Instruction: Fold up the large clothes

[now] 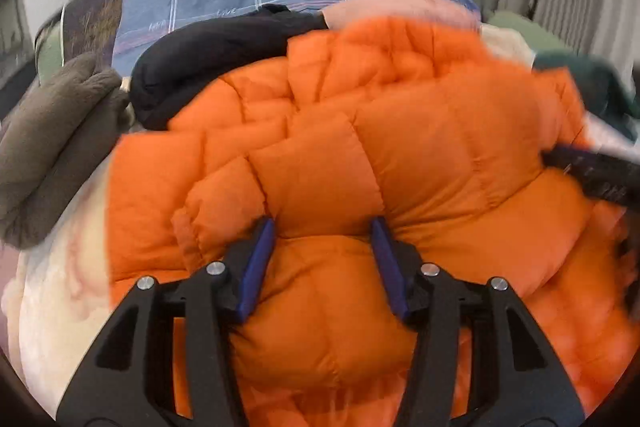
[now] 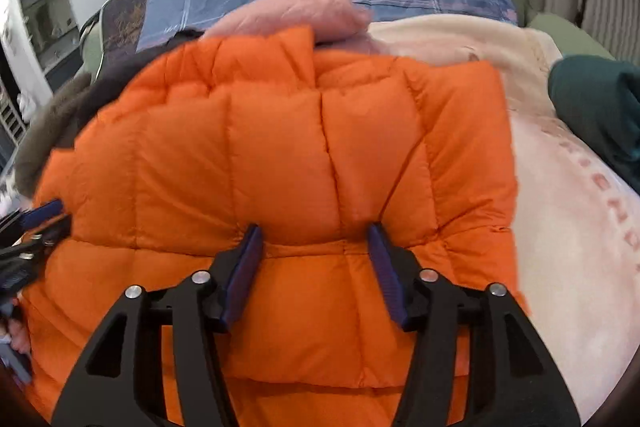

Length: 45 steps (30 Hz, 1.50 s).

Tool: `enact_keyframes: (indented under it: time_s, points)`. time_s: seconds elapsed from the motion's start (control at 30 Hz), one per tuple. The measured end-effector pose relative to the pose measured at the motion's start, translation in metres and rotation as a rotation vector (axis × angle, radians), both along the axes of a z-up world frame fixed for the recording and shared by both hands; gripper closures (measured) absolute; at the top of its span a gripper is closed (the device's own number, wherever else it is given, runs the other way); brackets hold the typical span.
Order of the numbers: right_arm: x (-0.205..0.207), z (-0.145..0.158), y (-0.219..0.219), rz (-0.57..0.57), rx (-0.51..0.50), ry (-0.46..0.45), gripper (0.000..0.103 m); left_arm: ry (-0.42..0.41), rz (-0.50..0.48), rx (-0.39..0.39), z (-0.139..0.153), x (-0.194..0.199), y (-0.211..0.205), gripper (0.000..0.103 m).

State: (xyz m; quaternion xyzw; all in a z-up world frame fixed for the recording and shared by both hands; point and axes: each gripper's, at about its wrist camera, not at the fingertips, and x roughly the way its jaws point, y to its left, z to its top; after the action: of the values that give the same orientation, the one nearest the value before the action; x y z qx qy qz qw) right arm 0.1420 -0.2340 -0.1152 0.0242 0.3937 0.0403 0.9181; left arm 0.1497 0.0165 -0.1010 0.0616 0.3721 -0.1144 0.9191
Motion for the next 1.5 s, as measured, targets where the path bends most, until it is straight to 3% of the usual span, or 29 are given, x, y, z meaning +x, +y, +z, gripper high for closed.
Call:
enact_keyframes:
  time_s: [0.1, 0.5, 0.63, 0.7, 0.77, 0.83, 0.93, 1.0, 1.2, 1.5]
  points:
    - [-0.001, -0.001, 0.006, -0.004, -0.038, -0.01, 0.041, -0.001, 0.007, 0.004, -0.001, 0.001, 0.0, 0.051]
    - [-0.004, -0.005, -0.001, -0.005, 0.013, -0.023, 0.037, -0.006, 0.011, -0.005, -0.006, -0.001, -0.001, 0.049]
    - [-0.019, 0.004, 0.0, -0.053, -0.036, -0.048, 0.037, -0.014, 0.025, 0.022, -0.005, -0.007, -0.002, 0.048]
    - [-0.052, 0.024, -0.009, -0.095, -0.018, -0.124, 0.037, -0.027, 0.045, 0.052, 0.006, -0.027, -0.002, 0.047]
    - [-0.08, 0.036, -0.021, -0.053, 0.024, -0.141, 0.037, -0.056, -0.004, 0.003, 0.02, -0.058, 0.004, 0.037]
    - [-0.1, 0.04, -0.031, -0.049, -0.033, -0.139, 0.037, -0.088, -0.044, 0.011, 0.029, -0.089, 0.011, 0.03]
    - [-0.131, 0.035, -0.054, -0.084, -0.134, -0.107, 0.037, -0.111, -0.025, 0.052, 0.031, -0.125, 0.028, 0.025]
    - [-0.144, 0.027, -0.072, -0.107, -0.098, -0.06, 0.036, -0.084, 0.0, 0.029, 0.025, -0.14, 0.045, 0.022]
    - [-0.181, 0.002, -0.115, -0.193, 0.157, 0.04, 0.036, 0.075, 0.082, -0.055, -0.005, -0.171, 0.092, 0.02]
    - [-0.217, -0.007, -0.109, -0.143, 0.206, 0.068, 0.036, 0.117, -0.013, -0.169, -0.013, -0.221, 0.099, 0.02]
